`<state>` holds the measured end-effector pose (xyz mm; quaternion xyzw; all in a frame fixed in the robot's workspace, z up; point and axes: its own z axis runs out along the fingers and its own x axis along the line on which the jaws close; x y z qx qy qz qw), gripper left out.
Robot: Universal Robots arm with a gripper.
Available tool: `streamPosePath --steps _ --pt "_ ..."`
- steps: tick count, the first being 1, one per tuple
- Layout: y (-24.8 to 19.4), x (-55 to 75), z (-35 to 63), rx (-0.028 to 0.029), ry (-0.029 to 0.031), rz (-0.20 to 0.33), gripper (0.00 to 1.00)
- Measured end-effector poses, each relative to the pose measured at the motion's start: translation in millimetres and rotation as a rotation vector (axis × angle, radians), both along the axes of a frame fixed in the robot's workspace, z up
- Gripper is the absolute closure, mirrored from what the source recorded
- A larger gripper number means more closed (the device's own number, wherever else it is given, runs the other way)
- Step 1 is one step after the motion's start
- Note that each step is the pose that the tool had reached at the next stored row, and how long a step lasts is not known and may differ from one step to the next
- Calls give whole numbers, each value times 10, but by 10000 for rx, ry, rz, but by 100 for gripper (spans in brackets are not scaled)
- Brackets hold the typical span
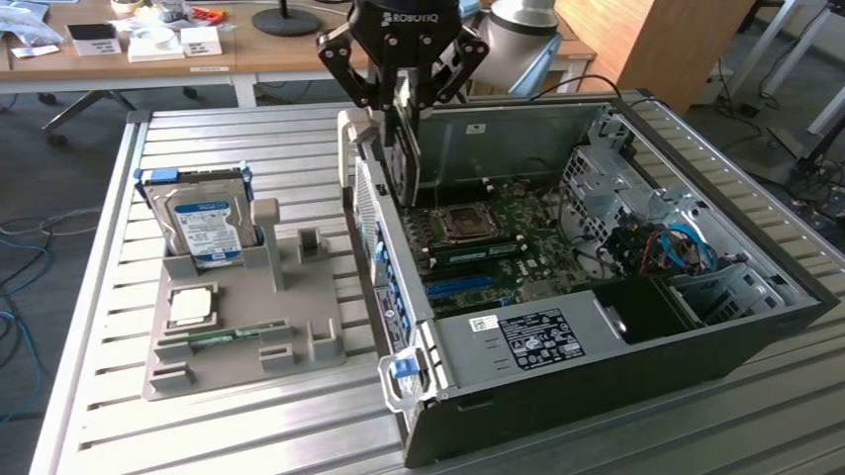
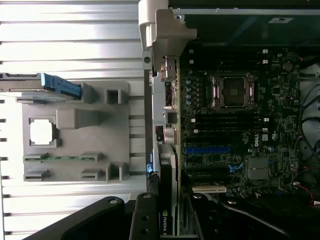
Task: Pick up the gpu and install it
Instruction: 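Pick up the gpu and move the gpu toward the slot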
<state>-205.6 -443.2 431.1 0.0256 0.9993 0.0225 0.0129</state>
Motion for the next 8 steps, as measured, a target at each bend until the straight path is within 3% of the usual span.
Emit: streamPosePath --steps 8 --pt "0 158 0 1 -1 0 73"
